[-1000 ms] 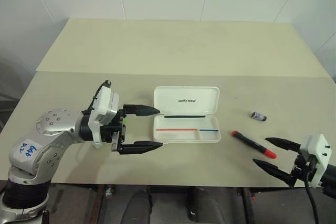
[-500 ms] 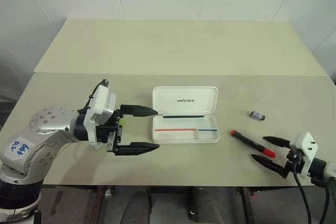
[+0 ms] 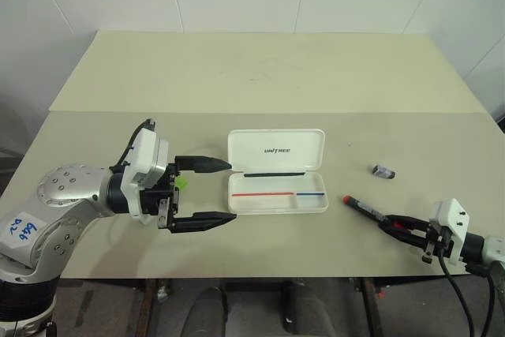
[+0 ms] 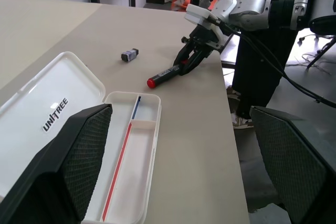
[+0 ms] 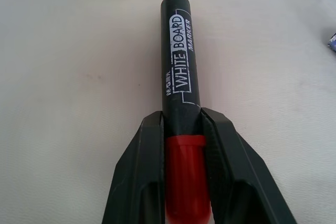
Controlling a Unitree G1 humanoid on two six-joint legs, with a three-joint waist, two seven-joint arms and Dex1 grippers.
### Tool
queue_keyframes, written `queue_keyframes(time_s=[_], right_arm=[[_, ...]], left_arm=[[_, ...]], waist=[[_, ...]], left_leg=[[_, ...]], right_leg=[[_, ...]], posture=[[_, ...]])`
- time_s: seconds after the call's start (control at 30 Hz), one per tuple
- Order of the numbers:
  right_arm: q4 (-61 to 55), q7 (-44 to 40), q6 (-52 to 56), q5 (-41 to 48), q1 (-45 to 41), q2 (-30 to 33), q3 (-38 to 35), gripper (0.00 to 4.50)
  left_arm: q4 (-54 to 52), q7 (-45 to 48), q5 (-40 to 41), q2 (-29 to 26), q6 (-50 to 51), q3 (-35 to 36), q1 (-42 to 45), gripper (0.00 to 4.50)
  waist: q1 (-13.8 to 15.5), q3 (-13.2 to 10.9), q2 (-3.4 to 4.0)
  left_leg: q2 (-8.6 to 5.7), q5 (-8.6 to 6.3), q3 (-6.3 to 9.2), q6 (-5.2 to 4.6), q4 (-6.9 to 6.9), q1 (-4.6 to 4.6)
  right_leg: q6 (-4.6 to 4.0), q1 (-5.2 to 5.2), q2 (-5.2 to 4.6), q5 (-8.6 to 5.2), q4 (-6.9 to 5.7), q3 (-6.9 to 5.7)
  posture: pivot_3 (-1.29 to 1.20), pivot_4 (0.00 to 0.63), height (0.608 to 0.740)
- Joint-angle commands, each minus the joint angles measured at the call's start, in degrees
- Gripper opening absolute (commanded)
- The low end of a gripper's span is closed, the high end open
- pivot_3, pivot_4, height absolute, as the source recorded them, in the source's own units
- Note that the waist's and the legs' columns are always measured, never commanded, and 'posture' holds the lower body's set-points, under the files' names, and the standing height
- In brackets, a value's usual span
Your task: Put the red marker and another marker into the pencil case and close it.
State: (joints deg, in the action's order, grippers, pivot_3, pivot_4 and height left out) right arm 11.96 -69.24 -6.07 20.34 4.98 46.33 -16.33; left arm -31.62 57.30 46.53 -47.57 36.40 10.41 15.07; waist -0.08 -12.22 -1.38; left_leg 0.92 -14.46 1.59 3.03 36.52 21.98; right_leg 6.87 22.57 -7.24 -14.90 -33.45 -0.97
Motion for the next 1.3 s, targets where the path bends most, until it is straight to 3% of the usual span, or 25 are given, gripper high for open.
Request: queue_keyframes(time_s=[0.03,0.3,0.53,0.87,1.3], right_arm=[[-4.22,2.69,2.32,0.91,-1.18,1.82,-2.32,0.62],[-21.08,4.62,14.54,7.65,-7.21,4.33,-1.28,0.62],[-28.96,0.45,19.81,8.94,-18.38,2.99,11.23,0.62],[-12.48,-5.42,12.51,-0.70,-34.40,-7.44,26.44,0.62],[9.10,-8.66,-1.30,-10.48,-45.37,-15.08,31.67,0.62]], left_arm=[[-0.40,1.39,-1.47,-1.35,-2.84,1.97,-1.37,4.50],[0.25,4.16,-3.21,-3.85,-5.85,5.20,-7.33,4.50],[1.59,5.38,-5.76,-3.74,-9.38,7.27,-11.96,4.50],[1.90,4.12,-6.75,-2.90,-10.83,6.41,-11.91,4.50],[0.15,1.69,-6.41,-2.31,-10.60,5.66,-11.87,4.50]], waist=[[-0.12,-0.01,0.01],[0.00,-0.04,0.06],[0.09,-0.05,0.04],[-0.23,-0.05,0.03],[-0.56,-0.05,0.03]], left_leg=[[0.01,0.00,-0.04,0.00,0.00,0.00],[0.16,-0.01,-0.31,0.01,-0.31,0.01],[0.23,-0.03,-0.47,0.04,-0.33,0.30],[0.33,-0.04,-0.59,0.04,-0.34,0.33],[0.76,-0.11,-0.64,0.18,-0.33,0.24]], right_leg=[[-0.01,0.02,0.00,0.02,0.01,0.02],[-0.04,0.33,0.10,0.00,0.03,0.18],[-0.05,0.78,0.16,-0.02,0.00,0.29],[-0.03,0.93,0.34,0.00,-0.09,0.41],[0.03,1.11,0.79,0.12,-0.46,0.46]], posture=[[0.00,0.150,0.740],[0.00,0.150,0.740],[0.00,0.150,0.740],[0.00,0.150,0.740],[0.00,0.150,0.740]])
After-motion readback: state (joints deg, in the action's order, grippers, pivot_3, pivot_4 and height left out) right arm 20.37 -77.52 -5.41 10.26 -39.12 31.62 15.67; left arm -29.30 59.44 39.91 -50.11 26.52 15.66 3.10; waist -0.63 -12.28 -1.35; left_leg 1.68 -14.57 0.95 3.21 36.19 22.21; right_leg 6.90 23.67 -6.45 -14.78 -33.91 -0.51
